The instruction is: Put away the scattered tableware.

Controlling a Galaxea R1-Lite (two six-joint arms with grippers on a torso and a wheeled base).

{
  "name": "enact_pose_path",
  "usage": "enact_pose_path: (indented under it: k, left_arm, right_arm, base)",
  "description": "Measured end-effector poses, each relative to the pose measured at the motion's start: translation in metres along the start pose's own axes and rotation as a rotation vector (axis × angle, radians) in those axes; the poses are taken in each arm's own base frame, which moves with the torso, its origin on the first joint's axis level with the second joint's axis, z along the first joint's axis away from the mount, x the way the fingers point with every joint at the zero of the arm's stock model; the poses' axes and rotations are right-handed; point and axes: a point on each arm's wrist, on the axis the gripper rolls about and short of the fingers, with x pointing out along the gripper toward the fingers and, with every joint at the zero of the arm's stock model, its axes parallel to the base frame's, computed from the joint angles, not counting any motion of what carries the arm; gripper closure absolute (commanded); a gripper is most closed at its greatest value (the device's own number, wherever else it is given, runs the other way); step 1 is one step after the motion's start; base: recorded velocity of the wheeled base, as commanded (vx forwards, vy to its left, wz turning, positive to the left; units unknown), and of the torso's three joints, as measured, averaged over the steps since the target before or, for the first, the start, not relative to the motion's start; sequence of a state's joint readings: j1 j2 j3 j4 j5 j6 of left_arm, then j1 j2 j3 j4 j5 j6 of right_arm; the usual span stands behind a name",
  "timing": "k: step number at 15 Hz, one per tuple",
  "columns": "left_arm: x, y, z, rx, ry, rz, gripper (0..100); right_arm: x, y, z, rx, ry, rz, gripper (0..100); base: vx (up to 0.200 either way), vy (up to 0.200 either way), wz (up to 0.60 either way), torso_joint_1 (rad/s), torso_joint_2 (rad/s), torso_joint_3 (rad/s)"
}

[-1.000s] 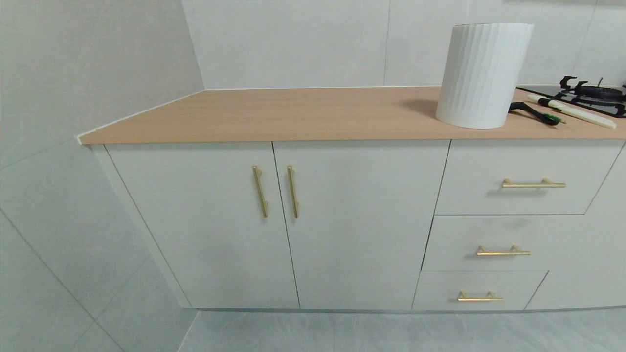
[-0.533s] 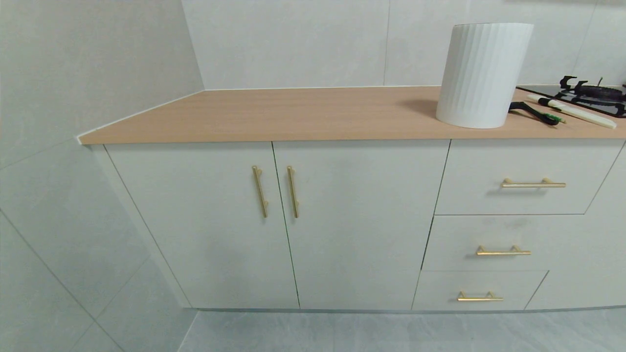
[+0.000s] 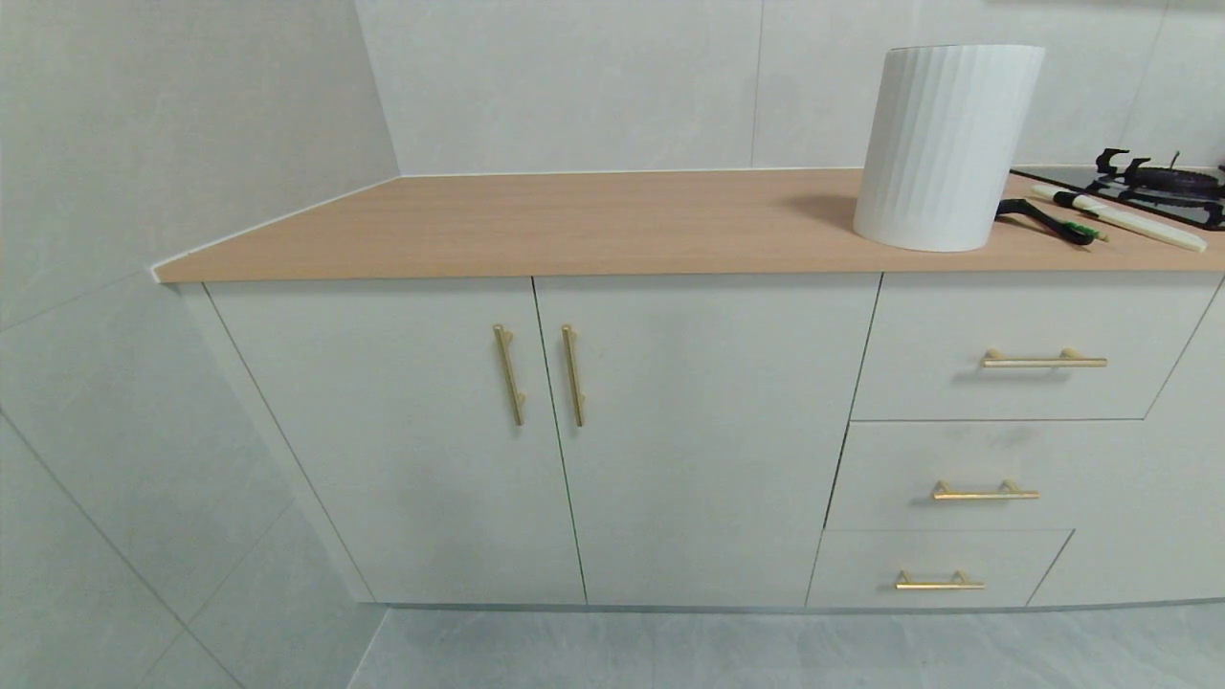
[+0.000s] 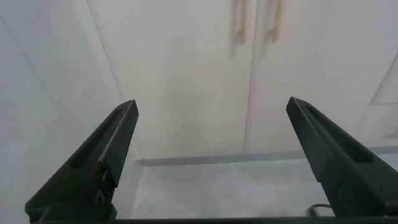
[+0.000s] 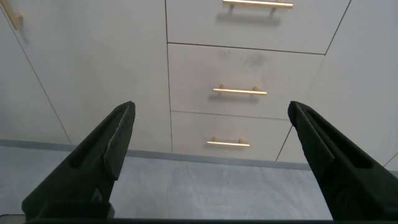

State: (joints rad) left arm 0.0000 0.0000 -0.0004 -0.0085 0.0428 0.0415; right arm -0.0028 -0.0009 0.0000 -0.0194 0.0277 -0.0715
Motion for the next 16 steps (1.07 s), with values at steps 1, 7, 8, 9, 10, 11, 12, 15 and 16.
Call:
enact_pose_path:
  k: [1,7,8,9,10,11,12,15,16]
  left_arm:
    - [0.0,0.0,-0.0006,-0.031,0.005,0.002,0]
    - [0.0,0.0,-0.0009,-0.042,0.008,0.0,0]
    - [0.0,0.0,-0.0009,-0.043,0.008,0.0,0]
    - [0.0,0.0,-0.0009,-0.043,0.008,0.0,0]
    - [0.0,0.0,-0.0009,-0.042,0.008,0.0,0]
    - [0.0,0.0,-0.0006,-0.042,0.006,0.0,0]
    - [0.0,0.0,-0.0009,-0.042,0.008,0.0,0]
    - [0.0,0.0,-0.0009,-0.042,0.008,0.0,0]
    - [0.0,0.0,-0.0009,-0.042,0.008,0.0,0]
  right_arm:
    - [0.0,0.0,0.0,0.0,0.0,0.0,0]
    - [0.0,0.0,0.0,0.0,-0.001,0.0,0]
    - [0.0,0.0,0.0002,0.0,-0.001,0.0,0]
    - [0.0,0.0,0.0002,0.0,-0.001,0.0,0]
    - [0.0,0.0,0.0002,0.0,-0.001,0.0,0]
    - [0.0,0.0,0.0002,0.0,-0.002,0.0,0]
    - [0.0,0.0,0.0002,0.0,-0.002,0.0,0]
    - [0.0,0.0,0.0002,0.0,-0.002,0.001,0]
    - [0.0,0.0,0.0002,0.0,-0.002,0.001,0]
  base:
    - [0.0,0.0,0.0,0.0,0.0,0.0]
    - [0.0,0.0,0.0,0.0,0.0,0.0]
    - [0.0,0.0,0.0,0.0,0.0,0.0]
    - [0.0,-0.2,0.0,-0.002,0.01,-0.002]
    - [0.0,-0.2,0.0,0.002,0.0,0.002]
    - [0.0,-0.2,0.0,0.002,0.0,0.002]
    - [0.0,-0.2,0.0,0.017,0.0,-0.002]
    - [0.0,-0.2,0.0,0.002,0.0,0.004]
    - [0.0,-0.2,0.0,0.002,0.0,0.007]
